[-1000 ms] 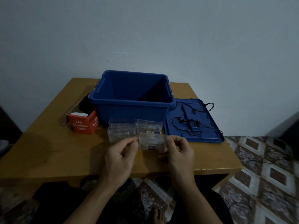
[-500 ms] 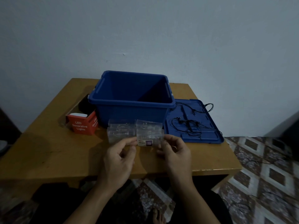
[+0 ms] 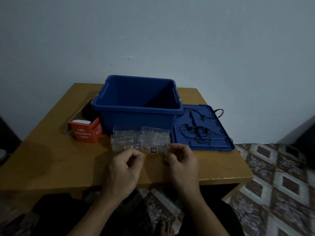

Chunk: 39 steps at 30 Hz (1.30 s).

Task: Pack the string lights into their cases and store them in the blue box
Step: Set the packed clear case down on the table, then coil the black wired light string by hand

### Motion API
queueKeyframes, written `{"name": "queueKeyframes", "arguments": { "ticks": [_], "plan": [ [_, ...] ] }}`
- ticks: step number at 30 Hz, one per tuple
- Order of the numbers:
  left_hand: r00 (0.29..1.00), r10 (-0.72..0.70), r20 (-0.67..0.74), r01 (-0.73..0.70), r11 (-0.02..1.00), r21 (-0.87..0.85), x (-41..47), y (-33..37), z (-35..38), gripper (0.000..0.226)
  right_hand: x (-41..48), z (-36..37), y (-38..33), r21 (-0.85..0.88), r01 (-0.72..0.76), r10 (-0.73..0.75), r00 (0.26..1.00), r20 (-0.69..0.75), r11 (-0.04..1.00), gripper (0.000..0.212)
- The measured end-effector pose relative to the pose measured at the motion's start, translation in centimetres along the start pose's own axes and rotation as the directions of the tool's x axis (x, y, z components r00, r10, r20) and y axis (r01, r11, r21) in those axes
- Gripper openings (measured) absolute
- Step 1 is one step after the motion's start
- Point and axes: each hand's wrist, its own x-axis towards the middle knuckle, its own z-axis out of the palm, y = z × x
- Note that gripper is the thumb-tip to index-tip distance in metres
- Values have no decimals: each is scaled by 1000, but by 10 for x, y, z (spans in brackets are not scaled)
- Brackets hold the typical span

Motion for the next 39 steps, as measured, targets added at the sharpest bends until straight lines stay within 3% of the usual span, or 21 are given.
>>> {"name": "queueKeyframes", "arguments": {
  "ticks": [6,10,13,17,20,24,28,32,39],
  "plan": [
    [996,5,86,-1,999,-48,1,1,-3,35,-3,1,-1,-42,33,-34,999,-24,999,13],
    [944,-144,298,99,982,163,12,13,-7,34,-4,-6,-3,27,18,-18,1000,14,999,14],
    [913,-175,369,69,957,282,15,40,-4,31,-5,-19,-8,108,-11,3,998,69,994,11],
    [914,-76,400,-47,956,290,19,83,16,30,9,-49,-16,0,110,-110,994,9,994,15],
    [903,2,429,-158,932,327,34,105,42,24,36,-77,-21,-197,144,-159,985,-60,970,17],
    [872,2,490,-256,854,453,65,106,88,17,86,-111,-19,-576,118,-196,978,-75,809,24],
    [841,-85,534,-324,711,624,86,98,122,25,128,-126,-9,-817,158,-182,981,66,554,37],
    [838,-156,523,-343,595,727,93,94,138,11,139,-127,-10,-920,165,-23,986,168,355,24],
    [887,-74,456,-341,562,754,93,89,143,18,139,-126,-12,-939,234,-86,972,219,253,15]
  ]
}}
